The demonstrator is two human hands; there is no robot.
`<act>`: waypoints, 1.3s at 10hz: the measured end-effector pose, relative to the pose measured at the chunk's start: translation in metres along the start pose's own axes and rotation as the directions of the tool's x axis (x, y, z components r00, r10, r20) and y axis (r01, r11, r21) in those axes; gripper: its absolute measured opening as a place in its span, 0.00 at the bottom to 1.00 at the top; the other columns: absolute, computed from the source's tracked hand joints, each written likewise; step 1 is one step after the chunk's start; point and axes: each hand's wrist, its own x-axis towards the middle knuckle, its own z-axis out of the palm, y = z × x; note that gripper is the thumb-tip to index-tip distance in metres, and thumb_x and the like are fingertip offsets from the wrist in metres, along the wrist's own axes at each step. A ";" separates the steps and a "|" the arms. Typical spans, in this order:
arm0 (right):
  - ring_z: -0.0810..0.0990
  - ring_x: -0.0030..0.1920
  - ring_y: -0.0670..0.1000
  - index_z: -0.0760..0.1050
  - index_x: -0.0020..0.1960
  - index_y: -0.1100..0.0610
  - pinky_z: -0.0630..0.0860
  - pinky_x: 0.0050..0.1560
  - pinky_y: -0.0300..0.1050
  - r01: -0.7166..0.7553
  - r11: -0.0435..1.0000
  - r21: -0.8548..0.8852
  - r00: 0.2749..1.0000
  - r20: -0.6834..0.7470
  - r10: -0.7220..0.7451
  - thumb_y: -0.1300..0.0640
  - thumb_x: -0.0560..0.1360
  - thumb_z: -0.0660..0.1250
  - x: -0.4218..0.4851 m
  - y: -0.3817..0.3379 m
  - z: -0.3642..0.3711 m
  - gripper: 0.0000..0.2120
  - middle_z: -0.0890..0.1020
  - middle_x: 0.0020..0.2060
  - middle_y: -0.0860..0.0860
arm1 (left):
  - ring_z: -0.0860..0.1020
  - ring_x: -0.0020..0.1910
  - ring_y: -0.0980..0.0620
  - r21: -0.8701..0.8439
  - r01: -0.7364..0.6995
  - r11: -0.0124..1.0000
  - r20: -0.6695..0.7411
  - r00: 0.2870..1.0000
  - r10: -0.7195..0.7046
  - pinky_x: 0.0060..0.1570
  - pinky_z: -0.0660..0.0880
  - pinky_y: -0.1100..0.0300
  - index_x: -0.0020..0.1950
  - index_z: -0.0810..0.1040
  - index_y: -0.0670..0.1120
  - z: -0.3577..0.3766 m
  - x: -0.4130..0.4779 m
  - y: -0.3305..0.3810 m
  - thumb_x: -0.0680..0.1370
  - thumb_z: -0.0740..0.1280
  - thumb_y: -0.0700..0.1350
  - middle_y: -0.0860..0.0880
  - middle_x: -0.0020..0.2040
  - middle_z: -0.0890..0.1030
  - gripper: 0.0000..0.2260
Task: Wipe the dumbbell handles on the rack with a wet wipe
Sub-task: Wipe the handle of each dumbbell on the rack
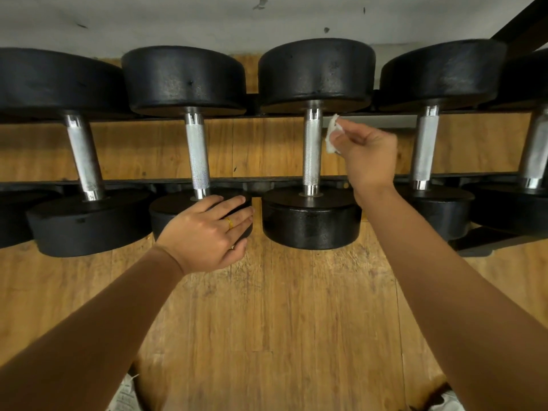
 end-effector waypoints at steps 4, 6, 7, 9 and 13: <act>0.83 0.51 0.42 0.84 0.55 0.55 0.78 0.60 0.39 0.086 0.955 -0.282 0.996 -0.006 -0.091 0.59 0.75 0.74 -0.011 0.010 0.019 0.08 0.86 0.49 0.46 | 0.79 0.67 0.43 -0.014 0.006 1.000 0.000 1.000 -0.006 0.64 0.76 0.47 0.62 0.85 0.41 0.002 0.000 -0.002 0.84 0.60 0.52 0.44 0.63 0.84 0.19; 0.82 0.53 0.45 0.85 0.54 0.54 0.78 0.60 0.40 0.103 0.948 -0.302 0.988 -0.076 -0.132 0.58 0.76 0.73 0.012 -0.009 0.033 0.07 0.85 0.49 0.46 | 0.79 0.67 0.43 -0.023 -0.001 1.000 -0.001 1.000 0.001 0.64 0.77 0.47 0.62 0.85 0.41 0.003 -0.002 -0.003 0.83 0.61 0.52 0.44 0.63 0.84 0.19; 0.82 0.52 0.42 0.84 0.55 0.57 0.73 0.52 0.22 0.095 0.937 -0.336 0.995 -0.010 -0.104 0.61 0.76 0.72 -0.011 0.000 0.022 0.08 0.85 0.52 0.48 | 0.79 0.68 0.43 -0.015 -0.001 1.000 0.005 1.000 0.001 0.64 0.76 0.47 0.62 0.85 0.41 0.002 -0.001 -0.002 0.83 0.61 0.52 0.44 0.63 0.84 0.20; 0.80 0.47 0.39 0.84 0.54 0.58 0.69 0.45 0.18 0.119 0.923 -0.367 0.993 0.020 -0.120 0.62 0.76 0.72 -0.004 -0.004 0.018 0.07 0.84 0.47 0.47 | 0.79 0.67 0.43 -0.017 -0.001 1.000 -0.005 1.000 0.001 0.62 0.77 0.47 0.62 0.85 0.41 0.002 0.001 -0.002 0.84 0.59 0.52 0.44 0.62 0.84 0.20; 0.81 0.45 0.38 0.85 0.46 0.56 0.74 0.49 0.22 0.023 0.920 -0.392 0.991 0.132 0.031 0.63 0.73 0.76 -0.020 0.005 0.001 0.04 0.84 0.44 0.45 | 0.79 0.67 0.43 -0.017 -0.003 1.000 -0.024 1.000 0.003 0.63 0.77 0.47 0.61 0.85 0.40 0.004 0.000 -0.002 0.84 0.59 0.52 0.43 0.62 0.84 0.20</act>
